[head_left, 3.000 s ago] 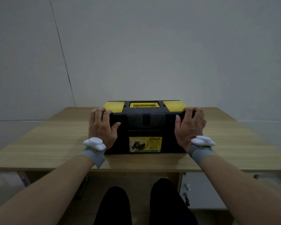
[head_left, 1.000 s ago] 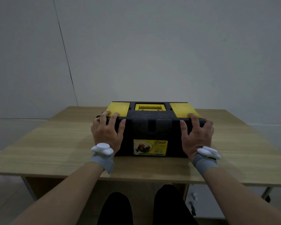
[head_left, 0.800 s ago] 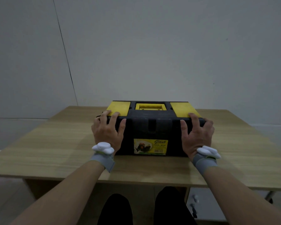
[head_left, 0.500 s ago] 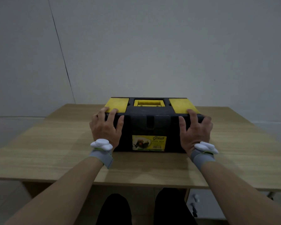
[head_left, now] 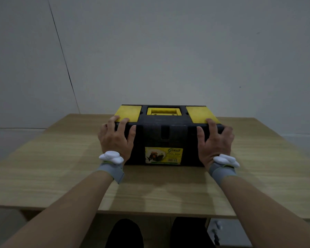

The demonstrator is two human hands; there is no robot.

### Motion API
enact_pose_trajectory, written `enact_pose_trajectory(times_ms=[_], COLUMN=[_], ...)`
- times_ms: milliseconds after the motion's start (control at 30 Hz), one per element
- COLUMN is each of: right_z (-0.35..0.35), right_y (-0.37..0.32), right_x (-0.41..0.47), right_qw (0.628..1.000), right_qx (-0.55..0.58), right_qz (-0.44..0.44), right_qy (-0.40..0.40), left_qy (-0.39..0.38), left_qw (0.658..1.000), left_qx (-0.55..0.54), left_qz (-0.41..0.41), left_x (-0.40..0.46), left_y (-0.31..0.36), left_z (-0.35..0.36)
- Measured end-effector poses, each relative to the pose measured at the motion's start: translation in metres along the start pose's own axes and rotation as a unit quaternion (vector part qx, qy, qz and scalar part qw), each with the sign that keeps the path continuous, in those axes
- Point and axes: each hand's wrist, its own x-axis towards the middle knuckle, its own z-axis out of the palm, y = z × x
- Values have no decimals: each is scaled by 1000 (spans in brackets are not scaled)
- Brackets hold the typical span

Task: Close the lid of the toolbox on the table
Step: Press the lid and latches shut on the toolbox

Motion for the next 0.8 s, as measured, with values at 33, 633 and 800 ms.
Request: enact_pose_trajectory(times_ms=[33, 633, 800], right_z=[2, 26, 32], right_y=[0, 1, -1], right_x=[1, 18, 23], right_qw=[1000, 1000, 1000], right_qx=[-2, -8, -28], right_qz=[-1, -8, -6], right_qy=[0, 6, 8], left_qy=[1, 5, 0], left_qw=[1000, 1000, 1000], left_qx=[1, -3, -2], left_qz=[2, 4, -3], left_x=[1, 15, 19], left_y=[-1, -8, -9], left_z=[2, 28, 37])
